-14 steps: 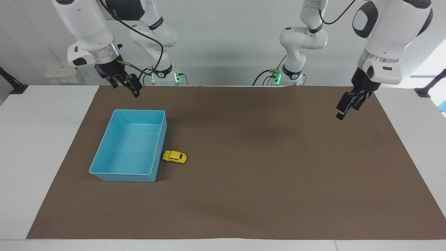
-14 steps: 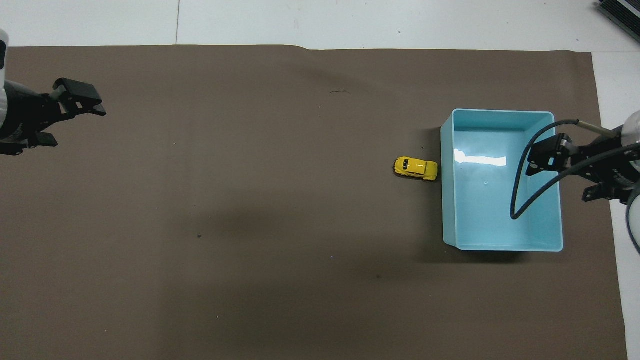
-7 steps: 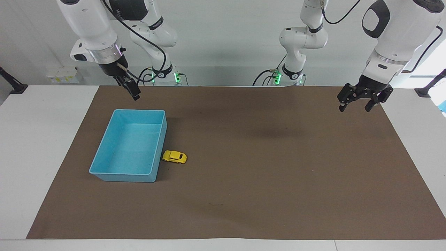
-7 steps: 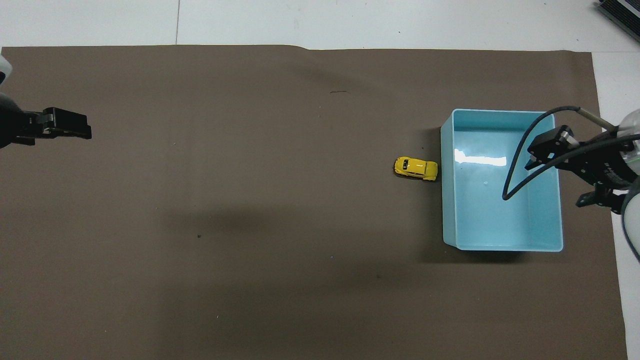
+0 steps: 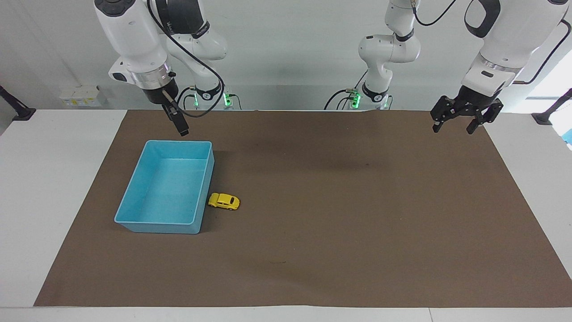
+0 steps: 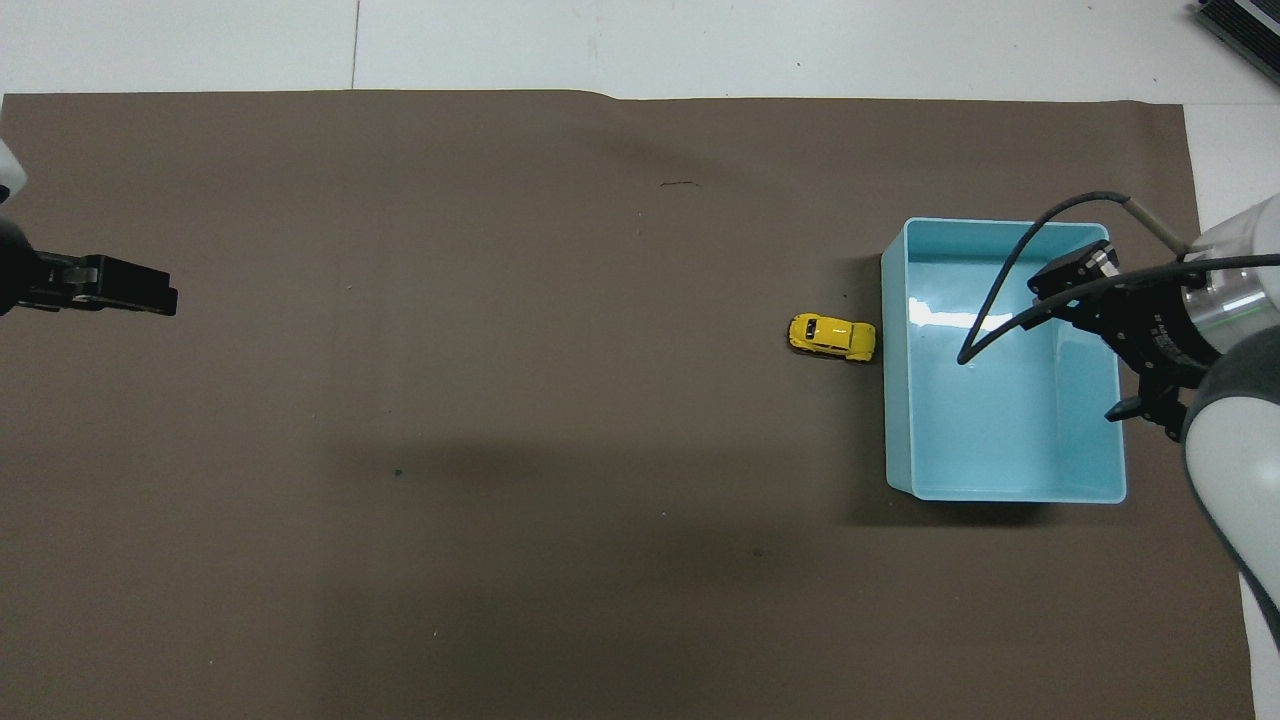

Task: Wind up and store yellow beetle car
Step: 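Retract the left gripper while the right gripper reaches toward the car, then grasp the yellow car beside the bin with the right gripper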

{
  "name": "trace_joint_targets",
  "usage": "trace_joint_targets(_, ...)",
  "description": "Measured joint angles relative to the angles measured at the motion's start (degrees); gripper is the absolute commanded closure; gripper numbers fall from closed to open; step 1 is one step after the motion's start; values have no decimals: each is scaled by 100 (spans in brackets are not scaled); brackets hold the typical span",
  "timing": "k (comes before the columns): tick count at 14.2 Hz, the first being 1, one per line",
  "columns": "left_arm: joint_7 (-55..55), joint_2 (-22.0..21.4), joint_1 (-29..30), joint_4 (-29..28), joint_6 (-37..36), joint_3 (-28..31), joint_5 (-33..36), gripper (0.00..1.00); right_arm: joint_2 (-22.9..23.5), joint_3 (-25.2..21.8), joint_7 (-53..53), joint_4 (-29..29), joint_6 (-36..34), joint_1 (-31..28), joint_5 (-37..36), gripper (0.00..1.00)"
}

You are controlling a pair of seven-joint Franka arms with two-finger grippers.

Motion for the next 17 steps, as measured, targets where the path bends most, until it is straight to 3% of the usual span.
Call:
trace_joint_targets(9,1,-124,6,6,-100,-55,0,0,810,4,2016,-222,1072,359,6,0)
trace_joint_targets(17,1,-401,11,9,-467,-53,0,0,1108,6,3432,-641,2151,558,76,0)
